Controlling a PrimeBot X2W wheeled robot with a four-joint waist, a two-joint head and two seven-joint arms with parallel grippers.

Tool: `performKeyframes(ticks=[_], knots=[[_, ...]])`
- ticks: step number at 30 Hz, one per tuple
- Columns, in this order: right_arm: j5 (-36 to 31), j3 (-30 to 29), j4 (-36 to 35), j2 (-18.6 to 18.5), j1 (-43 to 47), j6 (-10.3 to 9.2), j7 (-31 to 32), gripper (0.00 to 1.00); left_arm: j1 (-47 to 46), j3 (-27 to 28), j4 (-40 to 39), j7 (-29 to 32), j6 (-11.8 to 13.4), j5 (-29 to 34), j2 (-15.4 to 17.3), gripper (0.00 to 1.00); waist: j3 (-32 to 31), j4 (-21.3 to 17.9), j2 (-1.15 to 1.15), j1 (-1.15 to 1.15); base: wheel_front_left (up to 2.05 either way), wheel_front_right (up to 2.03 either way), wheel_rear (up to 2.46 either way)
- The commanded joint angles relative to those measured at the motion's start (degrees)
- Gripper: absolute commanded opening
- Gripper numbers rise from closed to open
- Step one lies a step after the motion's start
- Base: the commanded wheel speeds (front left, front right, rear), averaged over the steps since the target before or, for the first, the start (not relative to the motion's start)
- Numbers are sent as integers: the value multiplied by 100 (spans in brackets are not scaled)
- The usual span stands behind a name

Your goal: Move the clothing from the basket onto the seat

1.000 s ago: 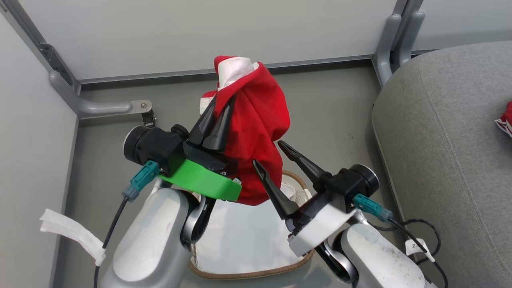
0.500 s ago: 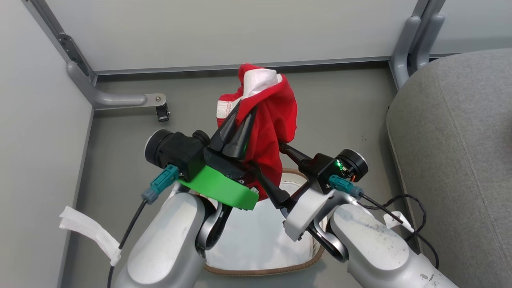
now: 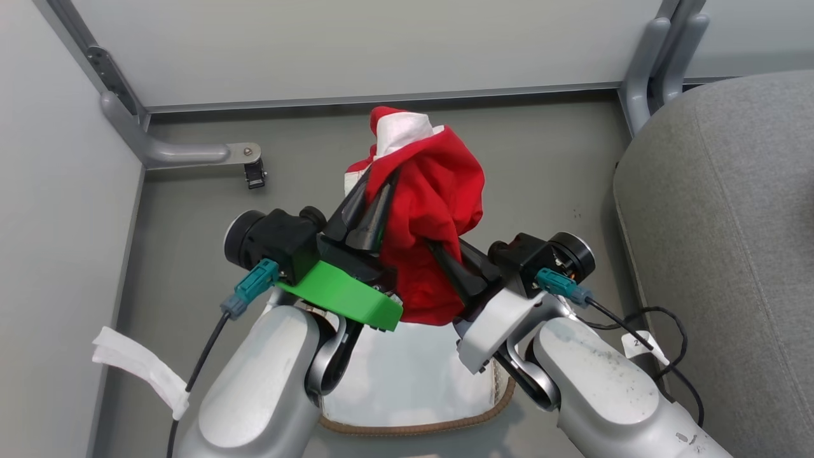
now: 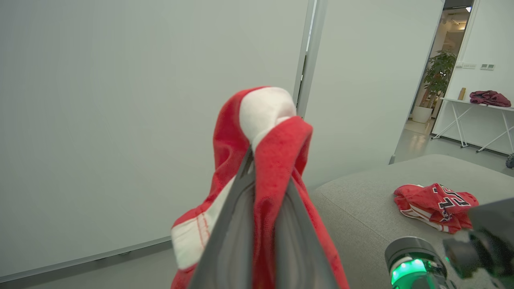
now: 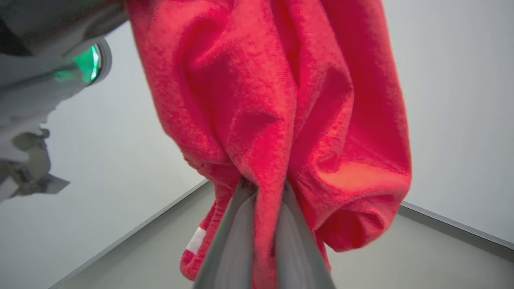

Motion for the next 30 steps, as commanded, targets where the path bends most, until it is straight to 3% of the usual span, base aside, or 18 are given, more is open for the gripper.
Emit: performKeyframes(ticks=[1,8,20,30], knots=[[-12,-61,-39,-26,121,-6,-12,0,-23,66,7,0,-17,58,37,100,29,-98,0,0,0,0,0],[-80,-470,-352,-25,446,-6,-13,0,197,202,133,2,-16,311,167,100,62,-669,0,0,0,0,0],[-248,-1253,-1042,-18,1071,-6,-13,0,551,127,93,2,-16,603,451,100,153,-2286,0,0,0,0,0],[-228,-1672,-1321,-18,1493,-6,-13,0,726,42,70,2,-16,640,510,100,218,-3346,0,0,0,0,0]])
